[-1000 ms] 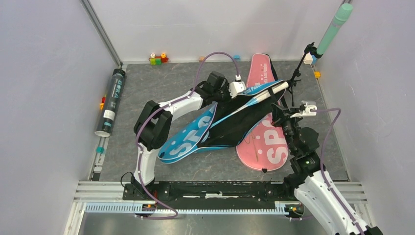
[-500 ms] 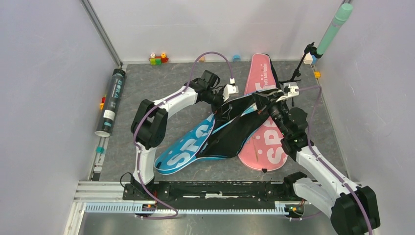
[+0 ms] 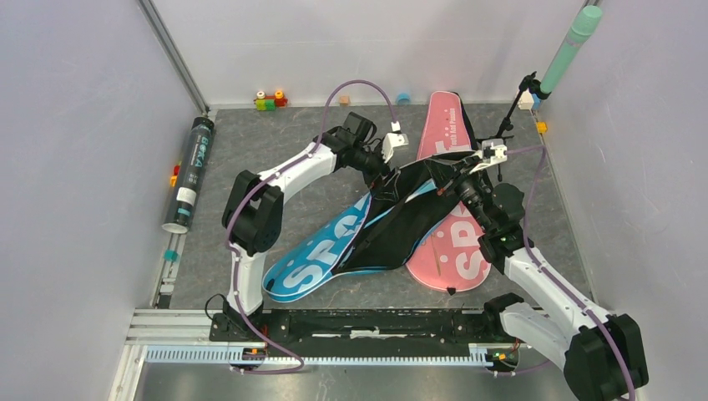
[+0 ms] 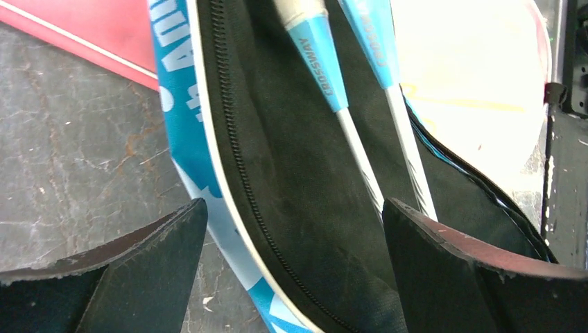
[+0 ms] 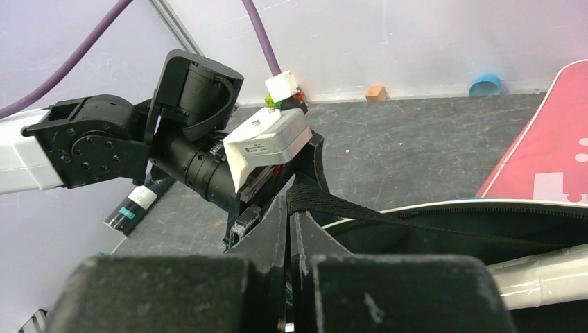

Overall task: Pack up the badminton gear
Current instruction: Adjust the racket in the racket bag.

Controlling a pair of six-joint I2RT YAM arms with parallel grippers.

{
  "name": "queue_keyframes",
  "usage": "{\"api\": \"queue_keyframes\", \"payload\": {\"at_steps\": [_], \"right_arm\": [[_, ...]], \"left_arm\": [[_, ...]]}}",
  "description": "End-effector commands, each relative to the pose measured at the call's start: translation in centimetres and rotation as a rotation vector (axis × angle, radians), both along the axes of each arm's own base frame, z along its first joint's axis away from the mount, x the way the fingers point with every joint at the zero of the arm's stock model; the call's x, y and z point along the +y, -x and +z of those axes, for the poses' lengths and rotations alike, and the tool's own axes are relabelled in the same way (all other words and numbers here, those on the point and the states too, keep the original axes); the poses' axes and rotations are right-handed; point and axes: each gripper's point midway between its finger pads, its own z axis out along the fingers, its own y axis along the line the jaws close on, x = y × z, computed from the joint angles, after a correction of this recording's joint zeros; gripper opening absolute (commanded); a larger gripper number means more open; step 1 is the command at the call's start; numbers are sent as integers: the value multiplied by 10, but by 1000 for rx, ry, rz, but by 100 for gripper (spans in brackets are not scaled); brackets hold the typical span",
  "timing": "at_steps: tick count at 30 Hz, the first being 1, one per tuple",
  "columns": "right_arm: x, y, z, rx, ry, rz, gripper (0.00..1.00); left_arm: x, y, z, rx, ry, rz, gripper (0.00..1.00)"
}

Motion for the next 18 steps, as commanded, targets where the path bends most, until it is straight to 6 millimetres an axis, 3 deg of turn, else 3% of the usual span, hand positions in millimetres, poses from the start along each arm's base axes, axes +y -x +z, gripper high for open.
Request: {"api": "queue_keyframes", "payload": {"at_steps": [1,6,12,18], "right_arm": [[-6,7,59,-168,-61,-22,0],[-9,10,60,-181,-69,-29,0],[-11,7,55,-157,-68,-50,0],[-11,9,54,-149,-99,-39,0]], "left_arm": [[-5,-15,60,-122,68,70,100],[-2,17,84,-145,107,-55,100],[4,24,99,-201,103,-59,100],[8,74,127,-171,229,-235,96]]}}
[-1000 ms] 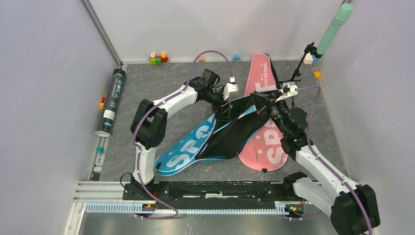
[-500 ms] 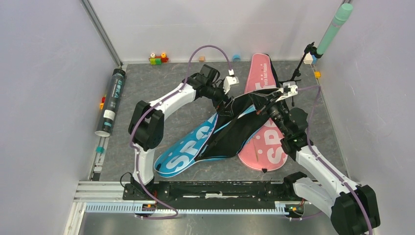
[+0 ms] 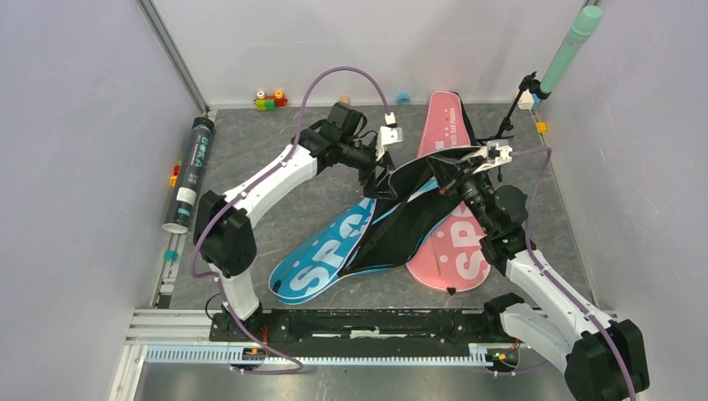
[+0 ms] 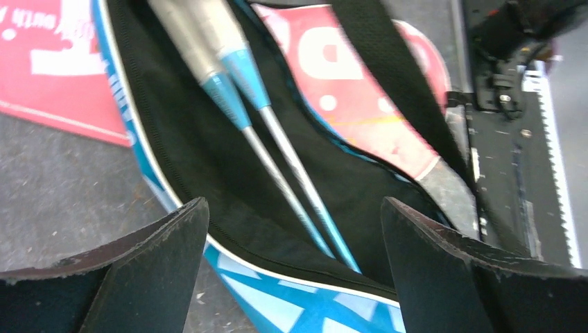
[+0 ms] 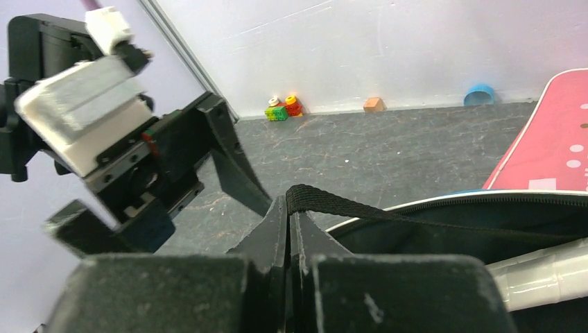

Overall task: Pack up the badminton gear
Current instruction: Adjust the racket in the racket bag.

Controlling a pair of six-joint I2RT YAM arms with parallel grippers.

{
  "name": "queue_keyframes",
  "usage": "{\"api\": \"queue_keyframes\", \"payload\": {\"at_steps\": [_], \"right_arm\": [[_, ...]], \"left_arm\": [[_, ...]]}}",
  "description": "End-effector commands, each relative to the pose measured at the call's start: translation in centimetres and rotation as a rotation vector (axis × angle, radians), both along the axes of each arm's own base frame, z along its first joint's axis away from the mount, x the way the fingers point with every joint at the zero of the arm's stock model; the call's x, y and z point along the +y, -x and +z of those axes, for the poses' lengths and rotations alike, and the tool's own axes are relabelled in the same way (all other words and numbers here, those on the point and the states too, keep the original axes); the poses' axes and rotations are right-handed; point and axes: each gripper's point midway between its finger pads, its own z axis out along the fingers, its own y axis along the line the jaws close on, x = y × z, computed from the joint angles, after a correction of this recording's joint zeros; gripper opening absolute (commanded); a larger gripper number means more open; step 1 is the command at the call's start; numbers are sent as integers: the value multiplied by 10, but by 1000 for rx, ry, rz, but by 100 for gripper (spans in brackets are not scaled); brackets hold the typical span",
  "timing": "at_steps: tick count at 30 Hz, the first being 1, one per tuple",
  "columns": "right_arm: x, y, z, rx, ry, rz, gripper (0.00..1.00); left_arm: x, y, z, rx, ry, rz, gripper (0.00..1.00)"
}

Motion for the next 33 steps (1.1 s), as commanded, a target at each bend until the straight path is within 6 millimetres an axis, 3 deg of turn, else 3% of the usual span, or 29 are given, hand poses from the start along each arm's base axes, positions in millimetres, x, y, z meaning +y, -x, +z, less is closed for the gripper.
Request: {"api": "queue_keyframes", "payload": {"at_steps": [1,5,10,17,21,26,33], "right_arm": [[-4,8,43,-124,-79,-9,0],[-1,9,42,-113,-85,12,0],[2,12,41,-108,-93,34,0],[4,15,40,-121,-89,50,0],[6,17,39,-124,-76,64,0],[2,20,41,-135,-93,53,0],[-21,29,54,-211,-164,-47,0]], "left_arm": [[3,47,40,0,131,-188,95],[-9,61,35,45,140,-246,84],[-33,51,-4,43,24,-199,86],[-58,-3,-61,27,-93,56,85],[-57,-28,-79,-82,-111,177,87],[-56,-21,-108,-131,-189,166,91],[-34,-17,-145,-151,-298,195,92]]}}
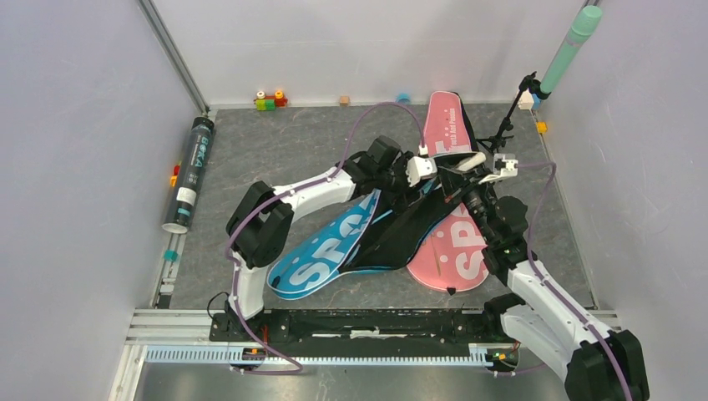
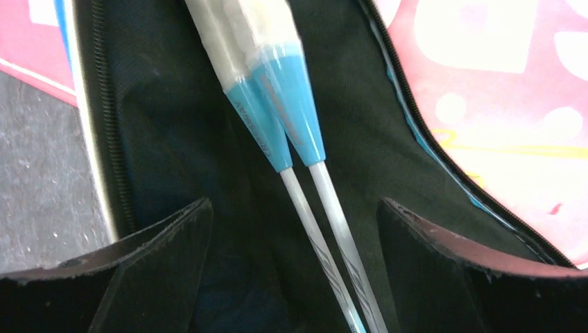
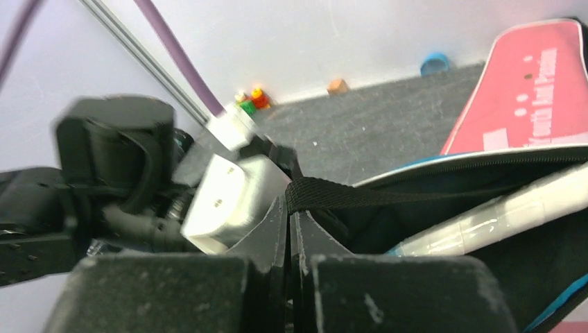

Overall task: Pack up the badminton gear
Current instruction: Adjust the racket in the racket bag.

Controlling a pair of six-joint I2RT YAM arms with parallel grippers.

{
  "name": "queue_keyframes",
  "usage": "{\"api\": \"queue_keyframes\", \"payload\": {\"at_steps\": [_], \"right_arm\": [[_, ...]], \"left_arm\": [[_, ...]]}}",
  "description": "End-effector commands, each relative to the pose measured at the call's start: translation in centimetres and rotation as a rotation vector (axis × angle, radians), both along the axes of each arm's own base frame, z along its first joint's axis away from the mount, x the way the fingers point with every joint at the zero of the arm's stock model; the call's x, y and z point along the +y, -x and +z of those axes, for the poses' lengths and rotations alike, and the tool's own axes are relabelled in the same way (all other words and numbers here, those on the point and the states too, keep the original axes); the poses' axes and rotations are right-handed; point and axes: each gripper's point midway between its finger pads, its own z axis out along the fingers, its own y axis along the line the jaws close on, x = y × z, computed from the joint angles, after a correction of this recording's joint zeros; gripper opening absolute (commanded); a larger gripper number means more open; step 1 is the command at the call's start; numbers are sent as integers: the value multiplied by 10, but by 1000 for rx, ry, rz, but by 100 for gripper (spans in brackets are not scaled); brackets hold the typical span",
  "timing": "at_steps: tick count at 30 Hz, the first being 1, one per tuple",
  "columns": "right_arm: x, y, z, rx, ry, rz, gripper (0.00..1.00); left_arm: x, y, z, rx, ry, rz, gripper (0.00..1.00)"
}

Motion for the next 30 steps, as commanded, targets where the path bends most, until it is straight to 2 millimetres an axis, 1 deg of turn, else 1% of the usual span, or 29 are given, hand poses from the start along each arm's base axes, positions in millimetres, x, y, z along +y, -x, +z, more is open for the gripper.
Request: {"api": "queue_keyframes", "payload": {"at_steps": [1,3,5,7,8,9,11,12,13,15,18,20,23,24,25,26,28,30], "right_arm": [[-8,26,91,-310,-143,-4,0],[-13,30,97,-331,-157,-23,0],[-15,34,103,-351,-165,-26,0],[-18,40,110,-375,-167,-31,0],[-23,41,113,-384,-163,-52,0],[-28,41,116,-391,-161,-83,0],[-41,41,118,-402,-148,-152,0],[-48,41,119,-406,-140,-189,0],[-56,39,118,-403,-128,-239,0],[-73,34,117,-395,-105,-339,0],[-100,26,117,-382,-43,-507,0],[-120,21,118,-361,0,-629,0],[-159,29,123,-352,70,-859,0],[-172,34,125,-343,88,-935,0],[-182,36,124,-320,157,-1001,0],[-192,37,123,-292,196,-1060,0],[-199,34,117,-259,255,-1109,0],[-205,26,107,-215,307,-1149,0]], "left_arm": [[29,6,-51,15,-163,63,93],[39,6,-60,-5,-197,78,91],[52,-2,-70,-60,-238,129,89],[65,-9,-79,-114,-282,160,79],[71,-10,-82,-129,-303,166,68],[74,-9,-85,-135,-319,162,59],[81,-6,-90,-136,-346,157,35],[84,-5,-90,-139,-359,153,13],[87,-3,-90,-139,-368,150,3],[93,3,-84,-140,-372,124,2],[102,21,-73,-136,-361,56,2],[113,23,-68,-139,-386,72,2],[137,26,-72,-84,-434,76,2],[145,26,-72,-60,-425,81,2],[154,30,-72,-34,-415,67,2],[161,34,-67,-15,-391,33,2],[171,46,-57,1,-351,-31,2],[181,59,-50,-26,-360,-104,2]]}}
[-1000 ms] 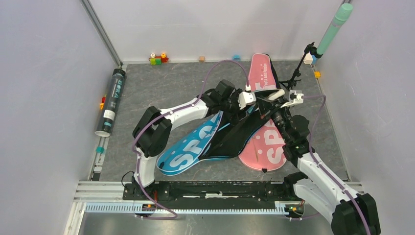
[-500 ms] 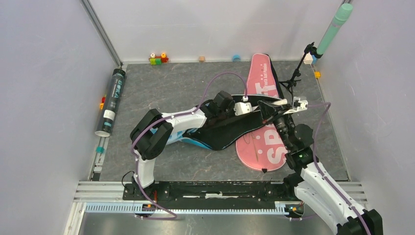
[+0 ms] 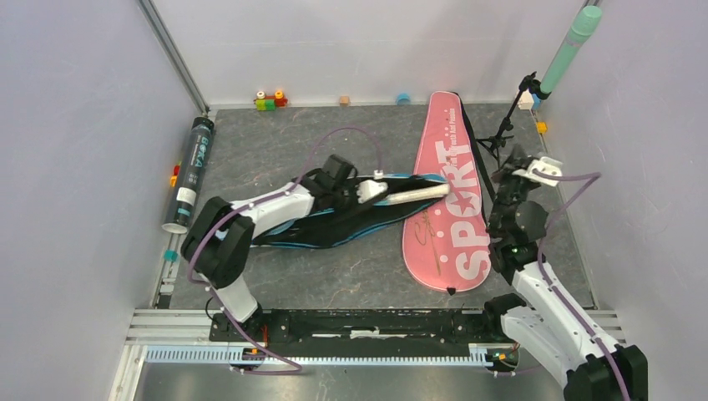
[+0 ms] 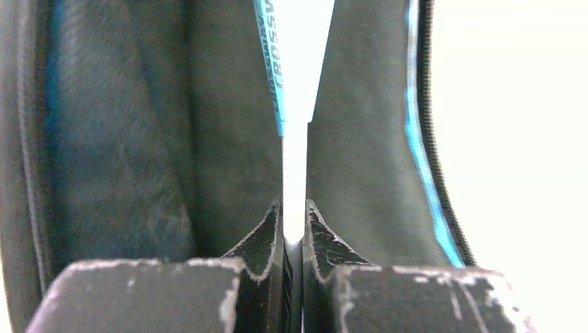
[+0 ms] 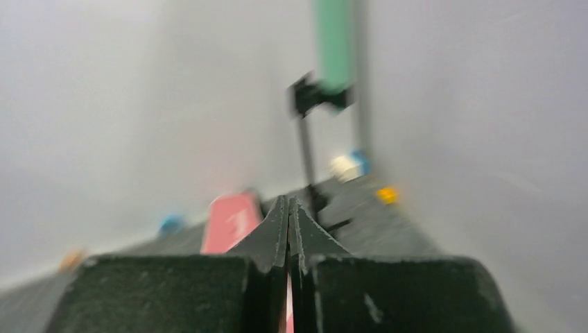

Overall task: Pack up the badminton gear
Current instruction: Adjust the racket in the racket bag.

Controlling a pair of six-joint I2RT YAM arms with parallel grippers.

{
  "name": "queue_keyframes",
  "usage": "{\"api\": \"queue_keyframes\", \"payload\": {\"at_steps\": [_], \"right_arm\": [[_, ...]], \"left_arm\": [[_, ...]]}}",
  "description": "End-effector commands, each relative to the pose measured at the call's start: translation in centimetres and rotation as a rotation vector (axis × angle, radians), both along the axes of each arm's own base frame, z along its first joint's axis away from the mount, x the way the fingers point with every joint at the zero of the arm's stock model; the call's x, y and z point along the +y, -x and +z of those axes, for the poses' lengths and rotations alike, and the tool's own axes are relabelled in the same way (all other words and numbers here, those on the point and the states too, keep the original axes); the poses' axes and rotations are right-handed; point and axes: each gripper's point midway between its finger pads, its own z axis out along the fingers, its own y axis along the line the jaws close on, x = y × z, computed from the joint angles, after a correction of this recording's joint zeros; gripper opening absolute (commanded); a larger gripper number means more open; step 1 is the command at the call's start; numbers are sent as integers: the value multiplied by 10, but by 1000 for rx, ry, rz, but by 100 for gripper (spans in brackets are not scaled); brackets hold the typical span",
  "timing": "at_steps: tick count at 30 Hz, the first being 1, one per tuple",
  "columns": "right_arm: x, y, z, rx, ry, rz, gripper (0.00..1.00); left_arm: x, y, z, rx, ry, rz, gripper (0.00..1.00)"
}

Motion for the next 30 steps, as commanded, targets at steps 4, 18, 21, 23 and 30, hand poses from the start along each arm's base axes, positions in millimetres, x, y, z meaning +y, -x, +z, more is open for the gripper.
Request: {"api": "queue_keyframes", "payload": {"at_steps": [4,18,21,23,30], "right_arm": [[-84,8,24,-20,8,-474,0],[155,-11,-135,340,1046,1151,54],[183,10,-160,310,1146,1353,55],[205,30,-182,256,1269,1483,58],[263,33,-196,67,1595,1570,55]], "left_arm": [[66,60,-2,71,-116,-201,2],[90,66,-7,93,-201,-216,2],[106,72,-21,140,-302,-242,2],[112,72,-27,163,-345,-247,2],[116,73,-33,204,-395,-270,2]]}}
